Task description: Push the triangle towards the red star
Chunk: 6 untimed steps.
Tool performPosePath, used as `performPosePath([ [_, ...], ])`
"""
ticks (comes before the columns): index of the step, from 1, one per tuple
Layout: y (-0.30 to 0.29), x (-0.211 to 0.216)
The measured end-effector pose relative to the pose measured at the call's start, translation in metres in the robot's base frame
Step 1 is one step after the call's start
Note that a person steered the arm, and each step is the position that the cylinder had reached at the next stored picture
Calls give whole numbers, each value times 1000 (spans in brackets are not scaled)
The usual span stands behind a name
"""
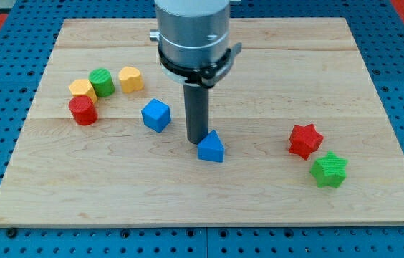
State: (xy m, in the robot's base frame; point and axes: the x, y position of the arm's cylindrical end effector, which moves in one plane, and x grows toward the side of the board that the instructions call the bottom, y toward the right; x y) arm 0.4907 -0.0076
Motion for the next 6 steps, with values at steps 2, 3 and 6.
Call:
performPosePath([
  [2, -10, 34],
  [3, 41, 40],
  [6, -113, 21],
])
